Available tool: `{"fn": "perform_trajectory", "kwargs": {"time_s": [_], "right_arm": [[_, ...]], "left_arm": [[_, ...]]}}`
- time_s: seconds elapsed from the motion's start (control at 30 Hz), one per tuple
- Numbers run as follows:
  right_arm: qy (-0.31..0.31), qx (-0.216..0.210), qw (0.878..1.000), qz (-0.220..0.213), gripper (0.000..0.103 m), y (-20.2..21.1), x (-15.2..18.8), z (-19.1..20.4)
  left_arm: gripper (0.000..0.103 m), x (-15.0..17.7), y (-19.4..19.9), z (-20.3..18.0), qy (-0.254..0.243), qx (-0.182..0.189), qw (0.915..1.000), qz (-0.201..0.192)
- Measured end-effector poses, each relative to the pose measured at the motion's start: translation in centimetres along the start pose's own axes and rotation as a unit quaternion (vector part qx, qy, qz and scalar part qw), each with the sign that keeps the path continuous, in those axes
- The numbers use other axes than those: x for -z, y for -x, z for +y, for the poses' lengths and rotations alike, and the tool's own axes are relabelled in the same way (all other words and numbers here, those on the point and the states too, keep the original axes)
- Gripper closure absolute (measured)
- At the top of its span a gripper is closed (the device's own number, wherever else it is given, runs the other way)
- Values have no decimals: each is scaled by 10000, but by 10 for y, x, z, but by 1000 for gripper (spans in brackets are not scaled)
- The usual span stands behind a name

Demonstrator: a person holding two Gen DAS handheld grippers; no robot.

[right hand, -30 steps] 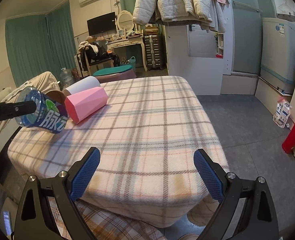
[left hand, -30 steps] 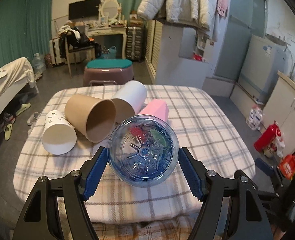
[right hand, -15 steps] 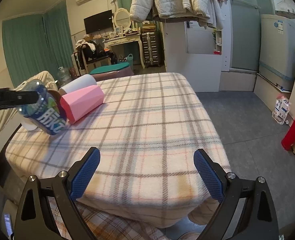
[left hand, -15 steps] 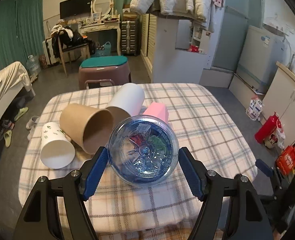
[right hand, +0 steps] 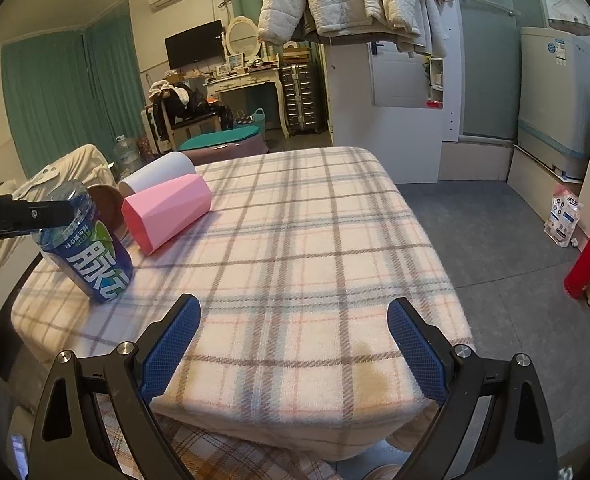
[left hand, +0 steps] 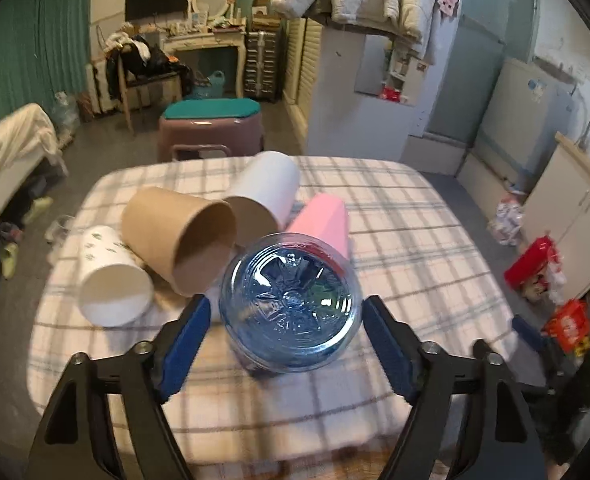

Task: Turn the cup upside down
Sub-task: 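Rotate the bottle upright with the left gripper and set it on the table, then open the left gripper and withdraw from the upright bottle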

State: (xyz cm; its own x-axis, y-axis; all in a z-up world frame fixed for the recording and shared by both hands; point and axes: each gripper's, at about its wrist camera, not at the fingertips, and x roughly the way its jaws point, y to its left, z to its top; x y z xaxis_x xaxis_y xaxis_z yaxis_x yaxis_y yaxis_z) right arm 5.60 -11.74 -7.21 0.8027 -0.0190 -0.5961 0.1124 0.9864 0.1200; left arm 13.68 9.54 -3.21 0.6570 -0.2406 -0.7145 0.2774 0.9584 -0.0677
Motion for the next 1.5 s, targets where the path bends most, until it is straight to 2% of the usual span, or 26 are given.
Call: {"fn": "perform_trajectory", "kwargs": {"time_s": [0.13, 0.33, 0.4, 0.53, 0.7, 0.8, 0.93, 1.03, 1.1, 1.5], "right_arm": [[49, 46, 10000, -31, 8, 3, -2, 4], [145, 40, 9996, -221, 8, 19, -9, 14], [165, 4, 9993, -338, 8, 28, -11, 19], [306, -52, 9979, -567, 8, 47, -15, 34], [482, -187, 9952, -829, 8, 68, -11, 57], [615, -225, 9934, -943, 8, 75, -6, 70], [655, -208, 9919, -1066, 8, 81, -1, 81], [609, -211, 9923, -1057, 6, 82, 2, 85], [600, -233, 9921, -1075, 0, 85, 4, 86], [682, -241, 9911, -1115, 0, 91, 7, 97]], "left_arm": [[11, 1, 3, -2, -221, -247, 9994, -119], [9, 5, 31, 4, -264, -583, 9959, -637], [4, 10, 45, 8, -228, -724, 9925, -959], [3, 29, 71, 16, -113, -985, 9817, -1628], [0, 56, 89, 26, 110, -1199, 9714, -2047], [0, 70, 94, 32, 249, -1279, 9684, -2128], [0, 84, 99, 33, 163, -1333, 9665, -2189], [0, 92, 100, 35, 162, -1281, 9682, -2143], [0, 96, 100, 35, 176, -1253, 9693, -2109], [0, 105, 104, 38, 263, -1234, 9702, -2069]]}}
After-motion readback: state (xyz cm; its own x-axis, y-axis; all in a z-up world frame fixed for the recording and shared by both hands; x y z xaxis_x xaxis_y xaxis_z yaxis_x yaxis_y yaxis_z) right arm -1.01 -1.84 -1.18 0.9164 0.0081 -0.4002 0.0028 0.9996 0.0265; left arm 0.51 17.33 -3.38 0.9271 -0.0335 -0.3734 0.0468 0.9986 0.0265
